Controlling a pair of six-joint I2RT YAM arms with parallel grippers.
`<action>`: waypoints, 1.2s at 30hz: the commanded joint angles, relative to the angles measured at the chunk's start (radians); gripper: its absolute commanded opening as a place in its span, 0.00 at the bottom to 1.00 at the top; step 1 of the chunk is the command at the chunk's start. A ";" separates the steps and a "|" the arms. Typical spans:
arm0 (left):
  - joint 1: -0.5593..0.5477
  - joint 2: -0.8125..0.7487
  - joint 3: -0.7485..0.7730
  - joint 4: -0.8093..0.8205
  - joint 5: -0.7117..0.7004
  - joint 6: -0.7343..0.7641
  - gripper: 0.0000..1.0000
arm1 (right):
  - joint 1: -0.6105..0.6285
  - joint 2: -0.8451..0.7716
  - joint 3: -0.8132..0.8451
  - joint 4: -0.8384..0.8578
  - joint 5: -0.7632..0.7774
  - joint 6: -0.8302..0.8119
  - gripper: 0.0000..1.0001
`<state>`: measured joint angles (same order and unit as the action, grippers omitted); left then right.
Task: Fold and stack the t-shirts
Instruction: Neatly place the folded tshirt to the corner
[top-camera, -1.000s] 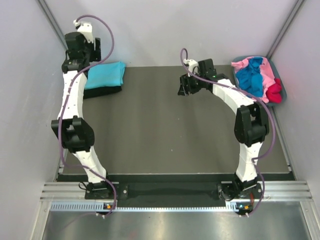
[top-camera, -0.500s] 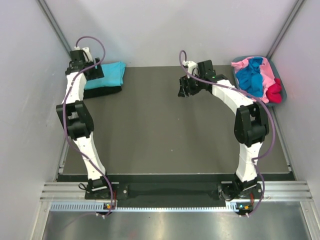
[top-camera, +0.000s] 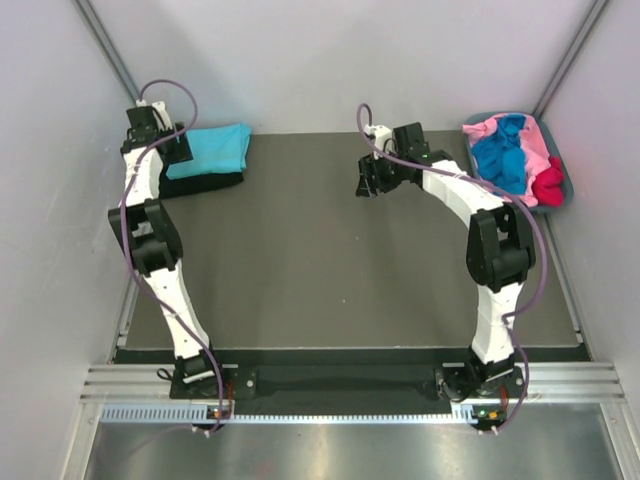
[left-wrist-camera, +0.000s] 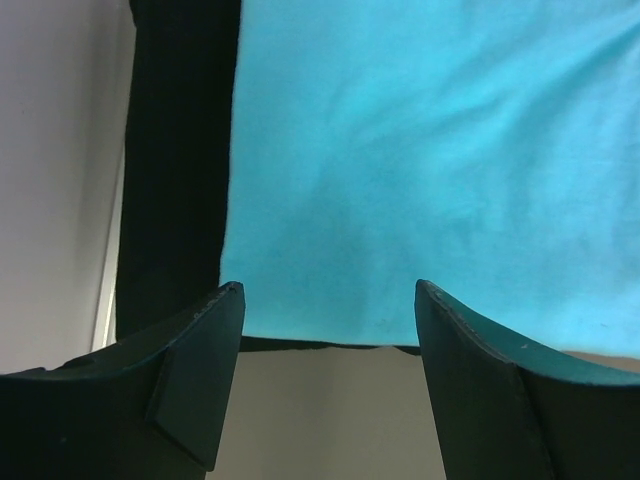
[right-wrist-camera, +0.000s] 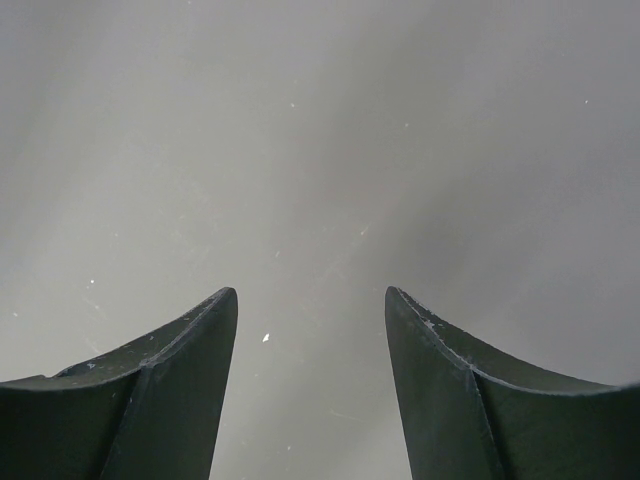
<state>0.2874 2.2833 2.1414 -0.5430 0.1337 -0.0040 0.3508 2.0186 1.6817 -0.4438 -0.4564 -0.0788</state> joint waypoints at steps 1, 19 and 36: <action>0.044 0.021 0.061 0.029 -0.005 0.015 0.73 | 0.014 0.003 0.013 0.010 -0.002 -0.016 0.61; 0.119 0.130 0.129 0.029 0.084 0.024 0.69 | 0.034 0.000 -0.005 -0.022 0.015 -0.044 0.62; 0.121 0.159 0.137 0.038 0.121 0.013 0.40 | 0.080 0.002 0.001 -0.033 0.041 -0.072 0.62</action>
<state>0.3981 2.4531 2.2421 -0.5377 0.2317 0.0055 0.4225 2.0251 1.6566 -0.4877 -0.4156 -0.1326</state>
